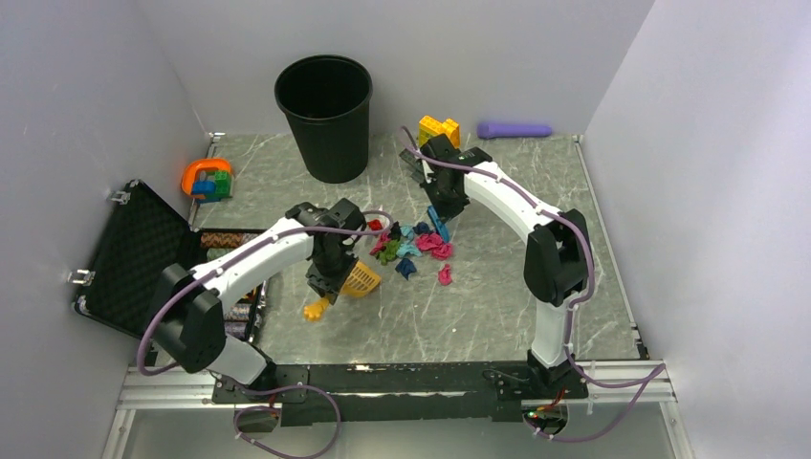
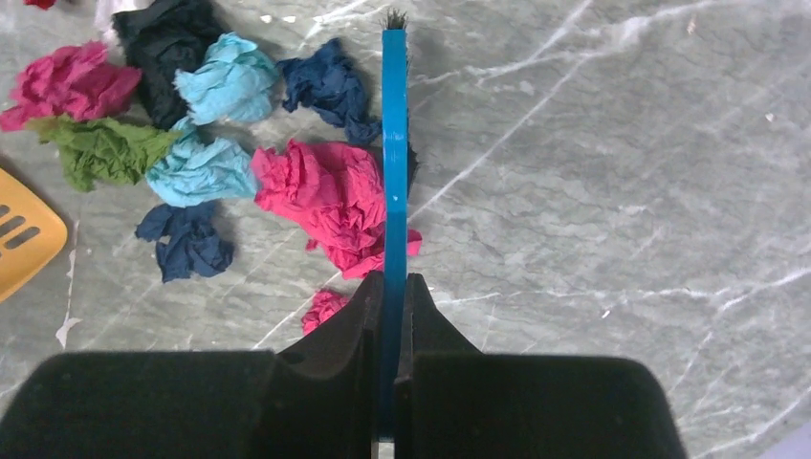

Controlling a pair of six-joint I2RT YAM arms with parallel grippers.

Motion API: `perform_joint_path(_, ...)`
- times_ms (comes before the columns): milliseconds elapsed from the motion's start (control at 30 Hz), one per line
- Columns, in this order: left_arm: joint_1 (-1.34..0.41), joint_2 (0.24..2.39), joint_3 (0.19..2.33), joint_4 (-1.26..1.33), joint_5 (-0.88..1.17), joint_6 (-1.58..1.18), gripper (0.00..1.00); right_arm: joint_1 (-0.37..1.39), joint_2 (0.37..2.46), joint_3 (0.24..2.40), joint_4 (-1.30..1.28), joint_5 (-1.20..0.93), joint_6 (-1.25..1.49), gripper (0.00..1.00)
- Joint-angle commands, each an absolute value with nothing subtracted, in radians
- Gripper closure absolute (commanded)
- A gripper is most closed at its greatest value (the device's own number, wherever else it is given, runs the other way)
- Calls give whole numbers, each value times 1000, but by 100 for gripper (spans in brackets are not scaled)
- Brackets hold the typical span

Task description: Sweep away the paper scraps from the table

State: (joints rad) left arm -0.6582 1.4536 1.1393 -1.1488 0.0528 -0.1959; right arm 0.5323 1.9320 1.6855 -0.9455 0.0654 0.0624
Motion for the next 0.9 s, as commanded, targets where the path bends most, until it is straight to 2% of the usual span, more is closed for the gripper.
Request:
perform_joint_path(0, -664, 1502, 1185, -1148, 3, -181, 100, 536, 1938, 1680, -993, 212, 111, 100)
perform_joint_path(133, -664, 1547, 1203, -1154, -69, -187, 100, 536, 1953, 1671, -1008, 243, 128, 100)
perform_joint_path(367, -665, 1613, 1269, -1147, -83, -175, 100, 538, 1942, 1630, -906, 126, 137, 100)
perform_joint_path(567, -665, 1647, 1312, -1153, -53, -163, 100, 552, 2061, 1788, -945, 85, 123, 100)
perform_joint_path(867, -666, 1699, 1342, -1118, 13, -130, 100, 605, 2129, 1863, -915, -93, 23, 100)
